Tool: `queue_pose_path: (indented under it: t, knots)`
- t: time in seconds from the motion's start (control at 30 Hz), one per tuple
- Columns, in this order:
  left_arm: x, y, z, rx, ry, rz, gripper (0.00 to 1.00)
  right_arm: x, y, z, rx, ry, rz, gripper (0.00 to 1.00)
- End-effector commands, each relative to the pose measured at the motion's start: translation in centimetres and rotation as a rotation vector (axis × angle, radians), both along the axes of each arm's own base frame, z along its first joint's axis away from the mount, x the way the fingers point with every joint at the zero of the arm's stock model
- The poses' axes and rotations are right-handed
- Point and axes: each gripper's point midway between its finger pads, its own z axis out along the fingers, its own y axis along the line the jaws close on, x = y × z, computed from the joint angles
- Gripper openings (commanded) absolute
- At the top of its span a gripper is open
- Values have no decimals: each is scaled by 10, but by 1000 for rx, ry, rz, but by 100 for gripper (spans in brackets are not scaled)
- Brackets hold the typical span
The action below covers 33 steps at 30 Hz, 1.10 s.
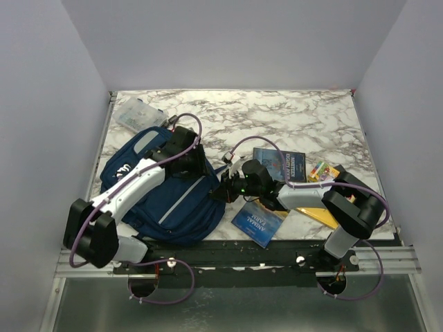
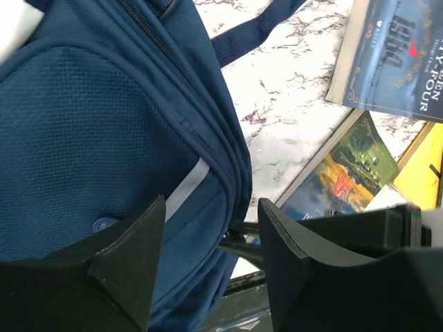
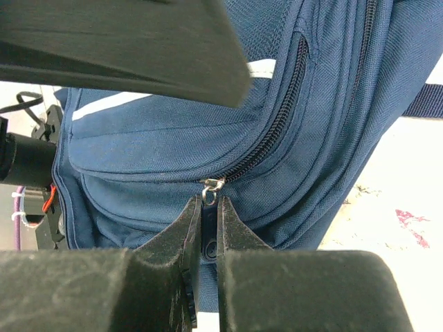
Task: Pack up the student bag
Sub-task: Unzip the student bag at the center of the board.
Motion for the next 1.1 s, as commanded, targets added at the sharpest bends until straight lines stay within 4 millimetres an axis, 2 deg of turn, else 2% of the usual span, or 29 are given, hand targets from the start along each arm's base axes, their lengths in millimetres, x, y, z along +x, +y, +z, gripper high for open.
queue_pose_path:
  t: [0.0, 0.1, 0.2, 0.4, 0.47, 0.53, 0.63, 0.73, 0.8, 0.87, 0.97, 1.07]
  knots:
    - [-3, -5, -11, 44, 160, 85, 57, -2, 4, 5, 32, -24, 24, 0]
    - [5, -14, -14, 41, 190, 120, 57, -3, 3, 4, 27, -33, 30, 0]
    - [10, -14, -21, 98, 248, 161, 56, -2, 1, 2, 11, -52, 32, 1]
    - [5, -13, -44, 196, 371, 159, 53, 5, -6, -4, -52, -105, 17, 0]
    - [5, -13, -46, 218, 380, 138, 50, 9, -8, -4, -73, -131, 15, 1]
    - [10, -5, -51, 276, 355, 143, 46, 11, -9, -3, -86, -155, 15, 0]
    - [13, -1, -55, 289, 363, 138, 36, 12, -10, 3, -84, -184, 19, 0]
    - [22, -4, -53, 256, 340, 125, 13, 12, -10, 4, -88, -198, 30, 0]
    - [30, -7, -47, 220, 310, 129, 4, 12, -11, 4, -91, -199, 28, 0]
    - [38, -7, -40, 186, 283, 160, 0, 13, -12, 5, -92, -203, 24, 0]
    - [53, -1, -28, 110, 250, 255, 0, 12, -12, 5, -94, -193, 16, 0]
    - [70, 8, -15, 35, 200, 355, 0, 0, -7, 7, -80, -169, 29, 1]
